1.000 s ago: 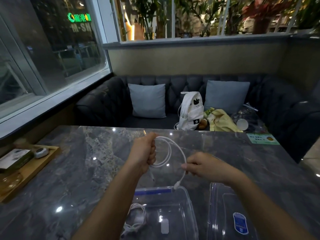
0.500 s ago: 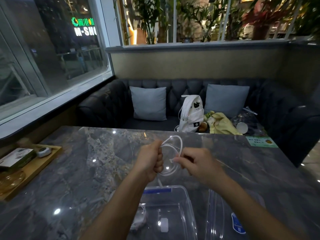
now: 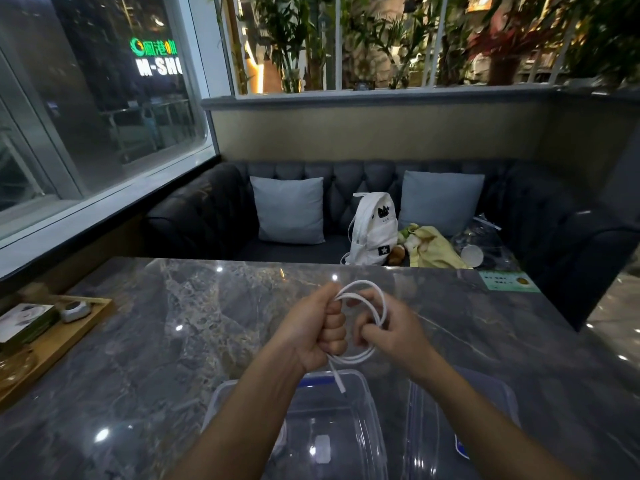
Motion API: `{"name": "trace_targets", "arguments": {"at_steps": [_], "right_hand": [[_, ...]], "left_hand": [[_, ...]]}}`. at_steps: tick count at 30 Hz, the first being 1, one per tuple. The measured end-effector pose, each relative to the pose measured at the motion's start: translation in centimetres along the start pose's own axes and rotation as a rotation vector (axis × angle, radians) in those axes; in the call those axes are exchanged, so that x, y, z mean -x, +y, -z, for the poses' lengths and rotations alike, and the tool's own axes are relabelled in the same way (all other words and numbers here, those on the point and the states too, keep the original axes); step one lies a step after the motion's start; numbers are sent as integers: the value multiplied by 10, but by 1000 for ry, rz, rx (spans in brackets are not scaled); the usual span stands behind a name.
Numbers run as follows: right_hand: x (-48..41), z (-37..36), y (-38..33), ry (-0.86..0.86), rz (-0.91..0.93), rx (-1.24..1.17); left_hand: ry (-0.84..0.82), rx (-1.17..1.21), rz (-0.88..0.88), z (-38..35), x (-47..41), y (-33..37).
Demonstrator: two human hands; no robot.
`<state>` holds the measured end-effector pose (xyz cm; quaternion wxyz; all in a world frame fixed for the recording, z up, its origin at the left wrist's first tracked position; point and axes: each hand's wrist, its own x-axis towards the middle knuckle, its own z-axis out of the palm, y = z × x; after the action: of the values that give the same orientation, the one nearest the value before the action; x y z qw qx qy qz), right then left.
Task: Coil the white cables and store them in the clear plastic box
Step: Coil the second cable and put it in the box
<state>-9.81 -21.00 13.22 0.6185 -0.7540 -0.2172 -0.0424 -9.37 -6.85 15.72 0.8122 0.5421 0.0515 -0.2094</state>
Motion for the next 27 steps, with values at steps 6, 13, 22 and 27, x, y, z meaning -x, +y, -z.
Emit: {"name": "trace_targets", "arguments": {"at_steps": [6, 13, 22, 27], "right_hand": [[5, 9, 6, -145, -43, 36], [2, 34, 11, 211, -164, -151], [-5, 16, -19, -351, -240, 176], [-3, 3, -23, -396, -371, -328]], "left_hand": [[42, 4, 5, 12, 2, 5], [126, -37, -15, 33, 10, 9], [136, -349, -75, 24, 16, 1], [115, -436, -104, 22, 20, 6]]}}
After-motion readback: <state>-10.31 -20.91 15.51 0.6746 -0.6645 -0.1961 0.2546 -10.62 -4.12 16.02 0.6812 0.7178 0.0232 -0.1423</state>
